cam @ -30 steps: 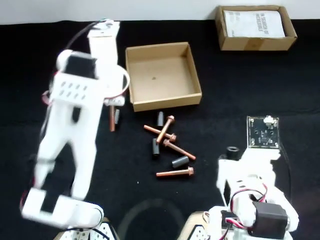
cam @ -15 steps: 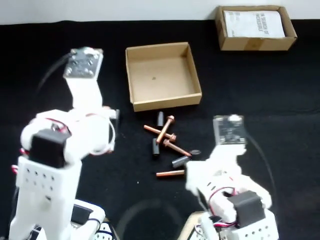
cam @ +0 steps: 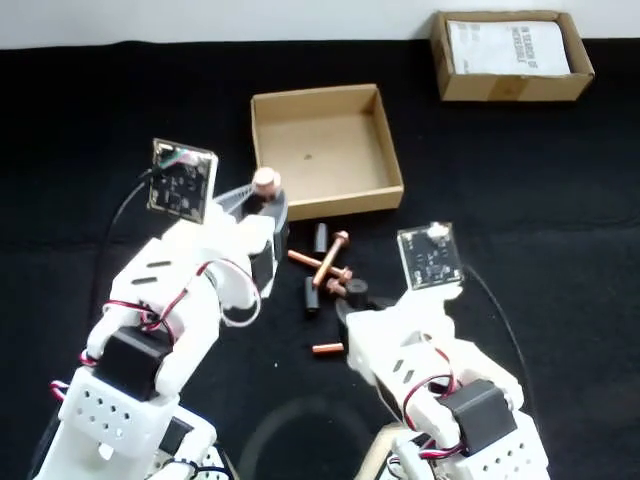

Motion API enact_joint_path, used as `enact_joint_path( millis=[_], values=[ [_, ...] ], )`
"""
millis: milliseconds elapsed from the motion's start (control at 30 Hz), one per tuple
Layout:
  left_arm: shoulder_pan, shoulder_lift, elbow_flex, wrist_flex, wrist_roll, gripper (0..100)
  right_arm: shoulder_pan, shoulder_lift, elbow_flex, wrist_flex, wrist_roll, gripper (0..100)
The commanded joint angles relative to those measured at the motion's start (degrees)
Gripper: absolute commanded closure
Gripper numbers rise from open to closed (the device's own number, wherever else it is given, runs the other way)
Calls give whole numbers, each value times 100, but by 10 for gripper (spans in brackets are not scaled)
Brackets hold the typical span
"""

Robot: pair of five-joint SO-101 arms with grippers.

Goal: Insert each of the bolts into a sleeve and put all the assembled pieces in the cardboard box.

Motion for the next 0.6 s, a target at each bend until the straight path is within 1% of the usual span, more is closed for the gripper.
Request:
enact_joint_path(
  millis=[0, 100, 400, 467, 567],
  values=[
    [66, 435, -286, -290, 615, 991, -40, -31, 163, -989, 35, 991],
    [84, 998, -681, -290, 888, 991, -40, -31, 470, -1596, 44, 991],
    [778, 1895, -1640, -114, 870, 991, -40, -31, 1455, -3046, 53, 991],
    [796, 2035, -1868, 18, 870, 991, -40, -31, 1613, -3213, 53, 991],
    [796, 2193, -2202, 440, 809, 991, -40, -31, 1710, -3327, 53, 991]
  ],
)
